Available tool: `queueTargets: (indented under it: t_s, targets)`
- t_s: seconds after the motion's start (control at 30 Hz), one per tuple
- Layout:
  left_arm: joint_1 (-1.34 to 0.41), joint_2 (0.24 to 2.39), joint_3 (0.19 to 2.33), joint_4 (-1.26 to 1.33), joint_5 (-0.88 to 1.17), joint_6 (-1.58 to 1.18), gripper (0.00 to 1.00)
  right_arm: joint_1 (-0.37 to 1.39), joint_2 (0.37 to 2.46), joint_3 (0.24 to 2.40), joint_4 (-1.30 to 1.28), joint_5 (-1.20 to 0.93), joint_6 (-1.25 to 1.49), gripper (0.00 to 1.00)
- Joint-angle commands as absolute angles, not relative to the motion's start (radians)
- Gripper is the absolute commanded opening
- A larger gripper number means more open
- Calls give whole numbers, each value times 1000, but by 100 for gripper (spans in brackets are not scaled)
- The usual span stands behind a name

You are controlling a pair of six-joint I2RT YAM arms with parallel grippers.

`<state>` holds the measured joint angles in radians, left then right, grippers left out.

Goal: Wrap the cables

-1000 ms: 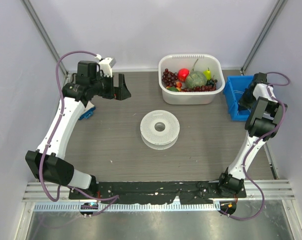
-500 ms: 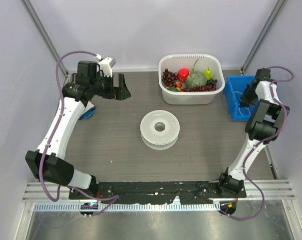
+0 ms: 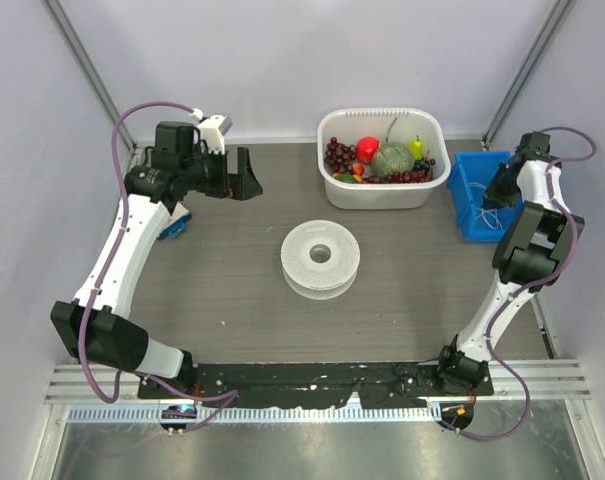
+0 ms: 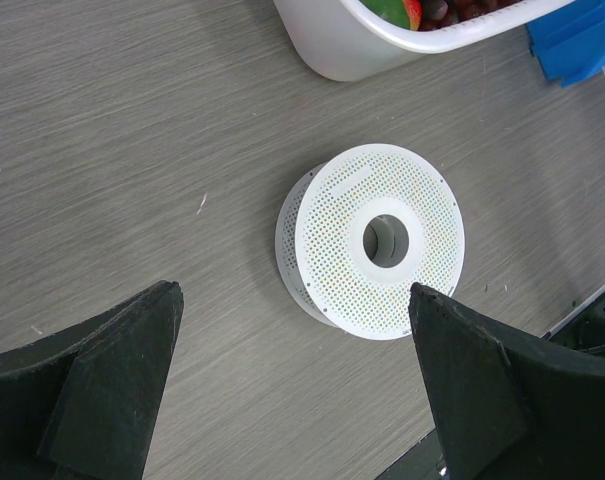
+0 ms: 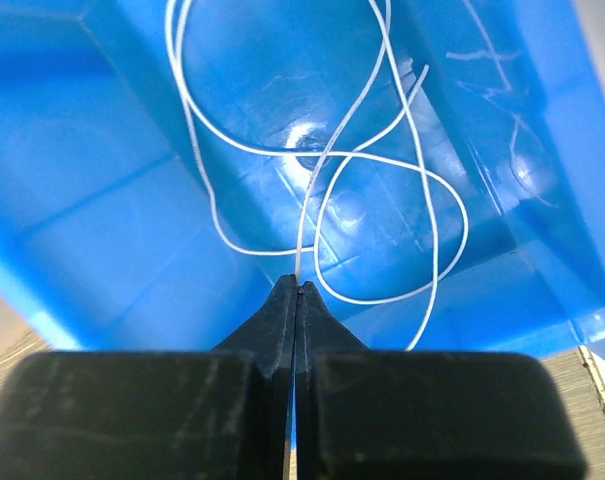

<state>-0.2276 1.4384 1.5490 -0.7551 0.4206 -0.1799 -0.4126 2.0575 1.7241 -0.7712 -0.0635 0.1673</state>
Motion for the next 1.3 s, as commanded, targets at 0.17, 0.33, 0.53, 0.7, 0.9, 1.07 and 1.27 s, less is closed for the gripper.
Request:
queueTargets:
  t_s: [0.17, 0.33, 0.53, 0.7, 0.9, 1.07, 1.27]
  targets:
    - [-222, 1422, 1606, -733, 448, -186, 100, -425, 1826, 1799, -744, -199, 132, 1]
    - [-224, 1420, 1614, -739, 451, -186, 100, -423, 1786, 1838, -779, -256, 92, 1]
    - [-224, 1420, 1612, -741, 451, -186, 100, -422, 1871, 1847, -891, -148, 5, 29]
    - [-224, 1419, 1605, -733, 454, -189, 100, -422, 1943, 1815, -876, -91, 5, 47]
    - [-222, 1425, 1598, -727, 456, -189, 100, -420, 2002, 1758, -775, -15, 60, 48]
    - [-222, 1428, 1585, -719, 453, -187, 100, -408, 2069, 1776, -764, 84, 147, 48]
    - [-224, 1431, 1571, -715, 451, -187, 100, -379, 2124, 1807, -745, 144, 236, 48]
